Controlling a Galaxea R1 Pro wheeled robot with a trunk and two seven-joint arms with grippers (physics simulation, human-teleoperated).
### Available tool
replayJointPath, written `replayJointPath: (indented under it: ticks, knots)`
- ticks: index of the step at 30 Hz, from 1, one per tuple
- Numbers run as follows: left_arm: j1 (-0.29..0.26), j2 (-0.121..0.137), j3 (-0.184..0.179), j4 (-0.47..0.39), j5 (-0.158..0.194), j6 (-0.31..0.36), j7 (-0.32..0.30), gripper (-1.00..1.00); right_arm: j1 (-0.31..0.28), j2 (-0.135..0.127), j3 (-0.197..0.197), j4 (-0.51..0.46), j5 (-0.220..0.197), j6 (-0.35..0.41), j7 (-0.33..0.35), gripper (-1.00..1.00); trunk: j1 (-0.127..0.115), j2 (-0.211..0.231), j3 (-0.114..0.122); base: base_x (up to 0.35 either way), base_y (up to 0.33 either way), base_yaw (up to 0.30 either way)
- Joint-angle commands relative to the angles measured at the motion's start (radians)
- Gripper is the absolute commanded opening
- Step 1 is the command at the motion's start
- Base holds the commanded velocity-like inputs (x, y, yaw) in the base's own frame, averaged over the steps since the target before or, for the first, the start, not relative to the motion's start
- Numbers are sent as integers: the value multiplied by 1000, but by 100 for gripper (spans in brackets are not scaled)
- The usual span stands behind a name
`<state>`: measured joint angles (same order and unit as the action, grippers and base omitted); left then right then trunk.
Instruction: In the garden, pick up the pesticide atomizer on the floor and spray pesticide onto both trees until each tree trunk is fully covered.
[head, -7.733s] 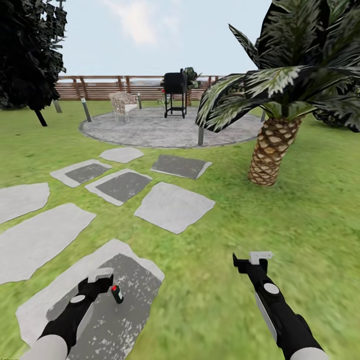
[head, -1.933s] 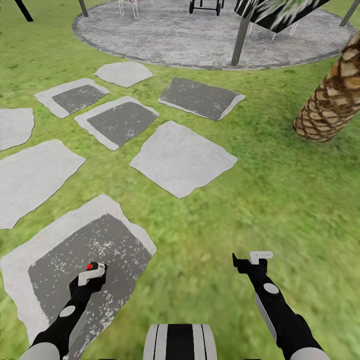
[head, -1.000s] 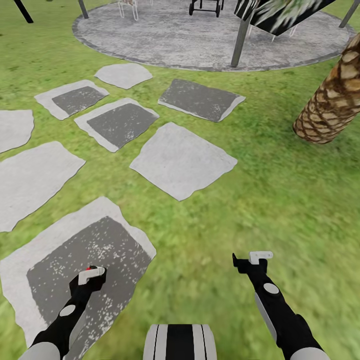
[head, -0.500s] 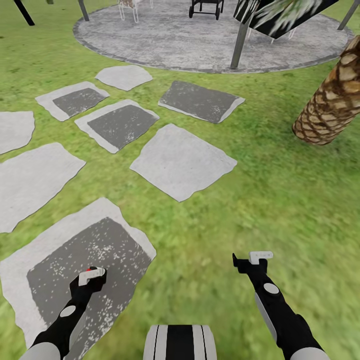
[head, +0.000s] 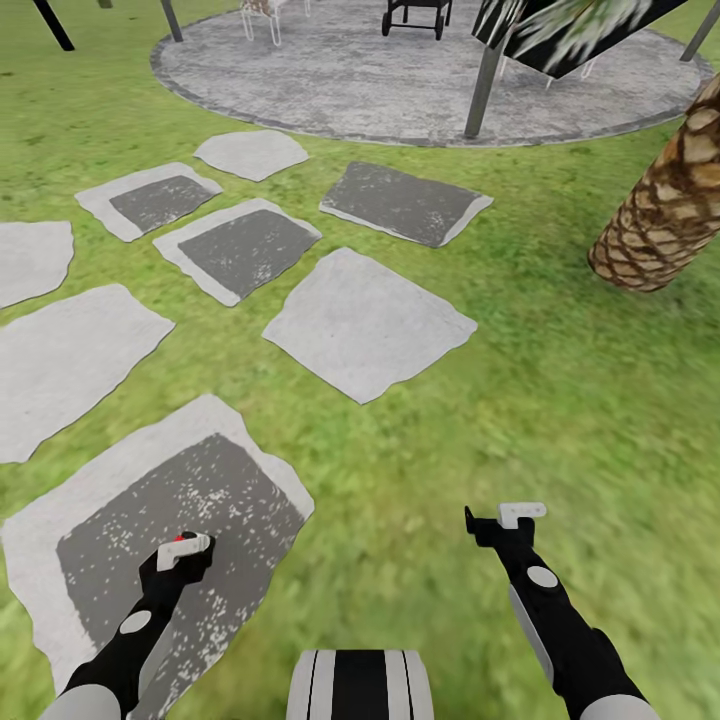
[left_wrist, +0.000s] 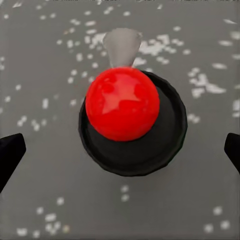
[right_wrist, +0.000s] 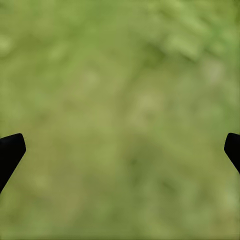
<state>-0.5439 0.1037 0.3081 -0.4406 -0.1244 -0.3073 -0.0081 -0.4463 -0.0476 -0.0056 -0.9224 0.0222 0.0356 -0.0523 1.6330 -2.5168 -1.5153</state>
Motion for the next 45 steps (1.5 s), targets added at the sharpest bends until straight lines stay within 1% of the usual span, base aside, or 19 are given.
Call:
replayJointPath:
  ticks: [1, 13, 19, 29, 36, 41, 42, 45]
  knots:
    - [-1, -1, 6, 0, -11, -4, -1, 100, 0, -1, 1, -1, 2, 4, -3, 100, 0, 0, -1, 0, 0, 6]
    - [-1, -2, 5, -7, -11, -4, -1, 100, 0, -1, 1, -1, 2, 4, -4, 100, 0, 0, 0, 0, 0, 21]
    - [-1, -3, 3, -7, -11, -4, -1, 100, 0, -1, 1, -1, 2, 4, -3, 100, 0, 0, 6, 0, 0, 0]
    - [-1, -5, 2, -7, -11, -4, -1, 100, 0, -1, 1, -1, 2, 4, -3, 100, 0, 0, 8, 0, 0, 0]
    - [-1, -6, 2, -7, -11, -4, -1, 100, 0, -1, 1, -1, 2, 4, -3, 100, 0, 0, 15, 0, 0, 0]
    - [-1, -6, 2, -7, -11, -4, -1, 100, 0, -1, 1, -1, 2, 4, -4, 100, 0, 0, 17, 0, 0, 0]
    - [-1, -6, 2, -6, -11, -4, -1, -100, 0, -1, 1, -1, 2, 4, -4, 100, 0, 0, 17, 0, 0, 0]
    - [-1, -6, 3, -5, -11, -4, -1, -100, 0, 0, 1, -1, 2, 4, -3, 100, 0, 0, 17, 0, 0, 0]
